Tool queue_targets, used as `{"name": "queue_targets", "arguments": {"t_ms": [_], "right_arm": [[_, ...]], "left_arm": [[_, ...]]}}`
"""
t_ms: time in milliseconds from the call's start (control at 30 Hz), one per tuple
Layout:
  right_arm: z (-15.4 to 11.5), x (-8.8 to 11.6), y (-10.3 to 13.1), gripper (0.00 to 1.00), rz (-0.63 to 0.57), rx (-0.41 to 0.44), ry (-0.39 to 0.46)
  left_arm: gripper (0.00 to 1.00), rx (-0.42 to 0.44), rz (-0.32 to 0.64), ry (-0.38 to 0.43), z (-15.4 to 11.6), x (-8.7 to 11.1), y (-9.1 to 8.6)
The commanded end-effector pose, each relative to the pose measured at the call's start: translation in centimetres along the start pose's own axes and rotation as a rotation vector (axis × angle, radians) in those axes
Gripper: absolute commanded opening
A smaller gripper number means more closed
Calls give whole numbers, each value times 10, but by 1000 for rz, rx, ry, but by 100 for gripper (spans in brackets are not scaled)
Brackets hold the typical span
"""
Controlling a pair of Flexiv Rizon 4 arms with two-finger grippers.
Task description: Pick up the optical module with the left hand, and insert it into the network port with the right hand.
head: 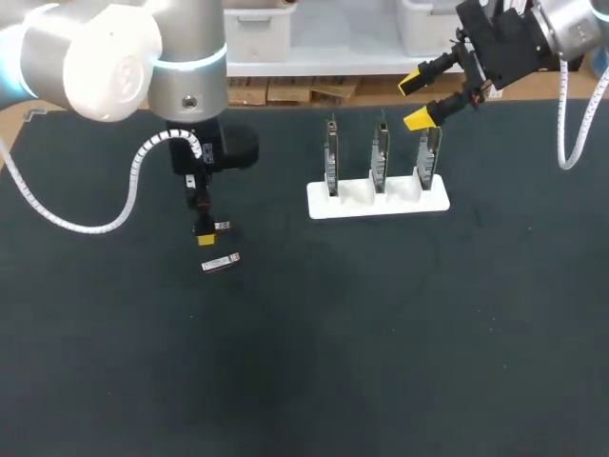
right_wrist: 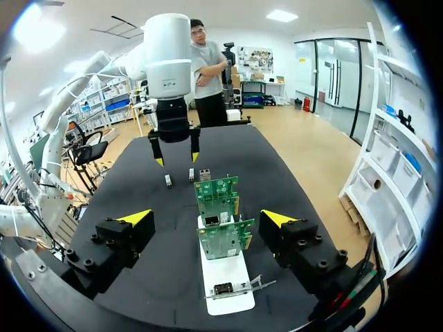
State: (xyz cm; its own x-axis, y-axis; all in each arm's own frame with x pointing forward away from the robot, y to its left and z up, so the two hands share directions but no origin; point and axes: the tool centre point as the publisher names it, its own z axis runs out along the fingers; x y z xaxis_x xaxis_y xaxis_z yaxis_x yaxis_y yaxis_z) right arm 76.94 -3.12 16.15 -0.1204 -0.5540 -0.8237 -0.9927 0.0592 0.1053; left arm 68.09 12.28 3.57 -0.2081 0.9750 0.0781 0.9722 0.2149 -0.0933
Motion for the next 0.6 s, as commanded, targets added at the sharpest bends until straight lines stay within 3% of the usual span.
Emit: {"name": "queue_targets", "arguments": {"t_ms": [33,600], "right_arm": [[0,0,1,100,0,3,1],[0,0,1,100,0,3,1]], "left_arm": [[100,10,-7,-9,8,2,4],[100,28,-48,-21,8,1,8]]}}
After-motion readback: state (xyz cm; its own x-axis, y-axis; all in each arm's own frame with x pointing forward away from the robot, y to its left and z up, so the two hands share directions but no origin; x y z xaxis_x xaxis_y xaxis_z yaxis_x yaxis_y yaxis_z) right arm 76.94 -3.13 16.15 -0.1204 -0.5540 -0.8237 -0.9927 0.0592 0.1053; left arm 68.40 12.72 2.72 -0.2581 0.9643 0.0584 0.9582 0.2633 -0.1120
